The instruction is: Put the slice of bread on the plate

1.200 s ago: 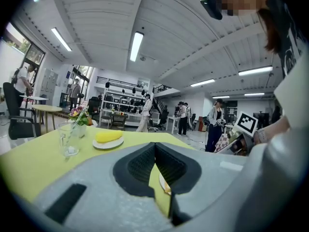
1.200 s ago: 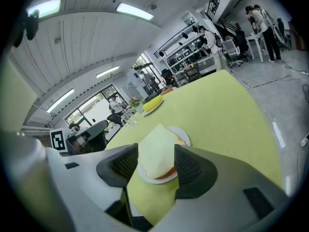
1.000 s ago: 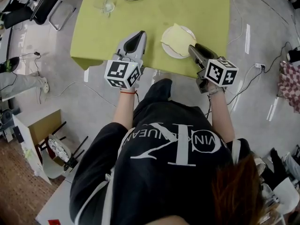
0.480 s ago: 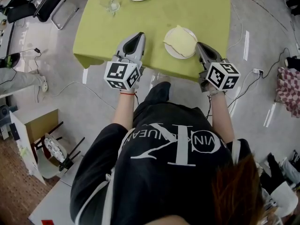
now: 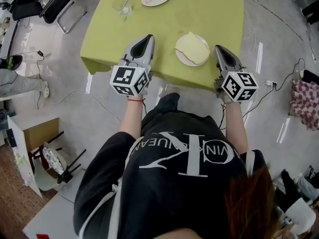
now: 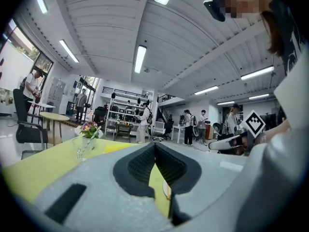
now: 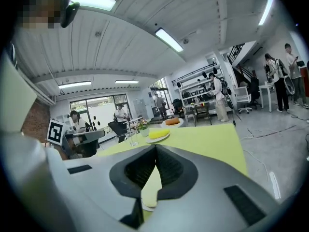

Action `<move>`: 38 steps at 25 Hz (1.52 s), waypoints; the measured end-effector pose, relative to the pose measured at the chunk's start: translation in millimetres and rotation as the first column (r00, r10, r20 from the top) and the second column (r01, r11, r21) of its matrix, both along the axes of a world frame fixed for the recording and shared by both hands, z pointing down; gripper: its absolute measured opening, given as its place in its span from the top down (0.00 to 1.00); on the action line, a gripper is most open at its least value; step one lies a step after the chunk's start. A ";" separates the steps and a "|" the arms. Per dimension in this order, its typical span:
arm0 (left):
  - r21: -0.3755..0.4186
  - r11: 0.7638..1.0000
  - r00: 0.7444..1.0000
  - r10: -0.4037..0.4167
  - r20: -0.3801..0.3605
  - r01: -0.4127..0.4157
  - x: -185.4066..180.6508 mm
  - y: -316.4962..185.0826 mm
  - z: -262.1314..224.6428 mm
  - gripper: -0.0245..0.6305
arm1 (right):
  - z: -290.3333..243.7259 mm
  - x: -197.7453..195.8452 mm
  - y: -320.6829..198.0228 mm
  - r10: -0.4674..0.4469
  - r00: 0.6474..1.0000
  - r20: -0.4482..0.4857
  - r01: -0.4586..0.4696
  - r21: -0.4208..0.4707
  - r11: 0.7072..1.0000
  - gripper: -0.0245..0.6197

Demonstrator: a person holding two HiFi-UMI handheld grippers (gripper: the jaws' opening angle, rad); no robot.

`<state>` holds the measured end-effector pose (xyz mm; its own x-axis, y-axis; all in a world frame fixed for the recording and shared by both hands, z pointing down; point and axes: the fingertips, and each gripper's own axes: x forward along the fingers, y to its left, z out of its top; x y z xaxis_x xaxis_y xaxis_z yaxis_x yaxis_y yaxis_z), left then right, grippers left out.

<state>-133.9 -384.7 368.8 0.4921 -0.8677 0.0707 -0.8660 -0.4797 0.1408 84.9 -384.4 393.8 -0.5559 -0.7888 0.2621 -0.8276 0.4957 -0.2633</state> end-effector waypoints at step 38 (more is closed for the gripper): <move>0.126 0.990 0.998 -0.069 0.016 0.066 -13.5 0.6 -52.7 0.95 | -58.3 11.4 2.0 0.021 0.999 -0.033 -0.012 0.269 0.963 0.96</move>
